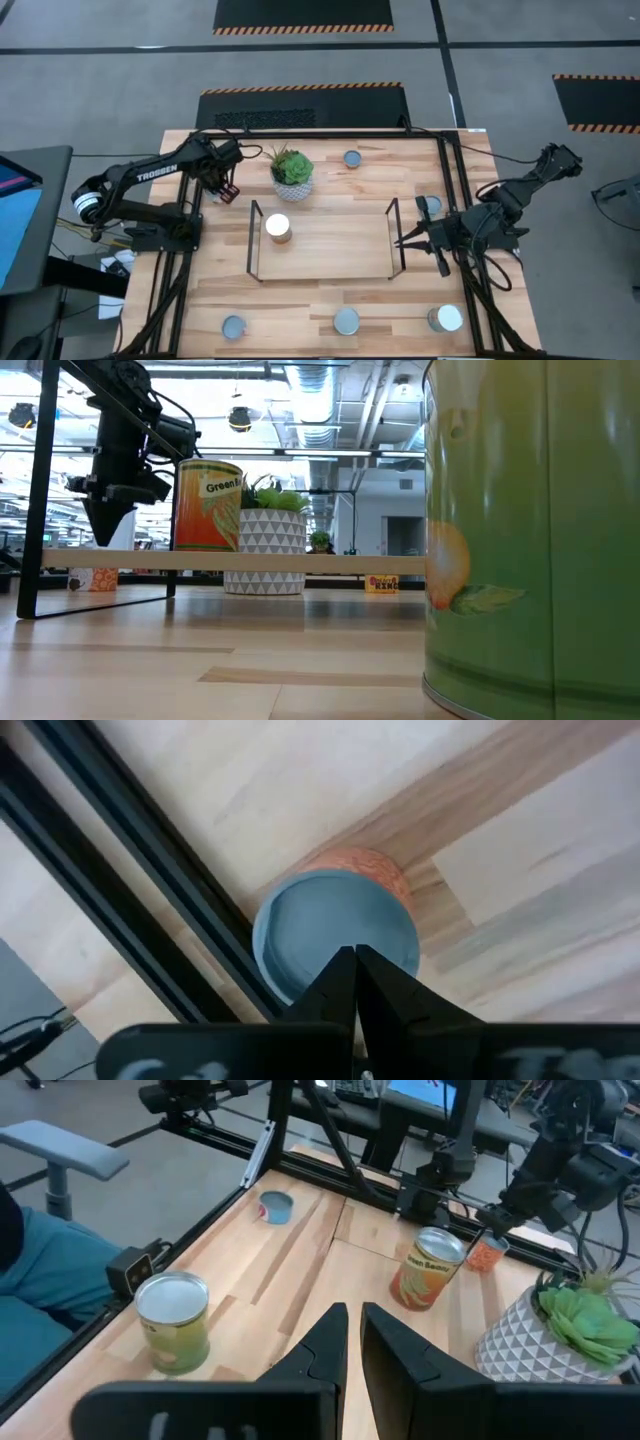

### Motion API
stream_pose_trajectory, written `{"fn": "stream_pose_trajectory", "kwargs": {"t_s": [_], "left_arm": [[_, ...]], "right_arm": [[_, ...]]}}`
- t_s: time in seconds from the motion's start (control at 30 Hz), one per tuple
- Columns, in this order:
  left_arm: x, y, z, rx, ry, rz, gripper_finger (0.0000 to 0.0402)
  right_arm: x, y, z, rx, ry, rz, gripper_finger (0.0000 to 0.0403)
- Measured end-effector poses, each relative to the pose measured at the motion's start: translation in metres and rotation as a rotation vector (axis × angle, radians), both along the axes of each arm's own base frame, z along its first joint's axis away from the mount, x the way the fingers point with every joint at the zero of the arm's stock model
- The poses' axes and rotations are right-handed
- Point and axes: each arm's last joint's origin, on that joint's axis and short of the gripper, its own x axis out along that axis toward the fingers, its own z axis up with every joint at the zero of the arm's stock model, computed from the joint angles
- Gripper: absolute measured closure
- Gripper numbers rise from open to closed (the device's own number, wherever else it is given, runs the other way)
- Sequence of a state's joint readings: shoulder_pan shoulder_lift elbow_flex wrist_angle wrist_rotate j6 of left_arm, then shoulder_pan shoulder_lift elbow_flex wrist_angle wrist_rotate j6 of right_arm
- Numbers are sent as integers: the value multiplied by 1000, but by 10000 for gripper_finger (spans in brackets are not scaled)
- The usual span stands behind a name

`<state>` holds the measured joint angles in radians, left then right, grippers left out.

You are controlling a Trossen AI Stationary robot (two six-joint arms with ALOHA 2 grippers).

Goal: Pick and place cans onto a shelf
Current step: Put the canned saucy meatballs on the shelf

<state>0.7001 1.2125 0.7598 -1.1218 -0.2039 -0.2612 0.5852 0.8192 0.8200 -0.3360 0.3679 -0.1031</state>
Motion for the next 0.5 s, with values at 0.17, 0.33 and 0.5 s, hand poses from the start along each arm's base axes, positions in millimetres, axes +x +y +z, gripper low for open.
{"fn": "stream_pose_trajectory", "kwargs": {"t_s": [0.17,0.33,0.5], "left_arm": [[-3,-4,-14,-1,7,39,401],[-2,-12,-18,-75,-13,38,401],[2,-26,-18,-196,-43,31,401]], "right_arm": [[-2,4,0,-2,0,27,347],[-4,7,0,-3,0,46,347],[-5,8,0,-5,4,58,347]]}}
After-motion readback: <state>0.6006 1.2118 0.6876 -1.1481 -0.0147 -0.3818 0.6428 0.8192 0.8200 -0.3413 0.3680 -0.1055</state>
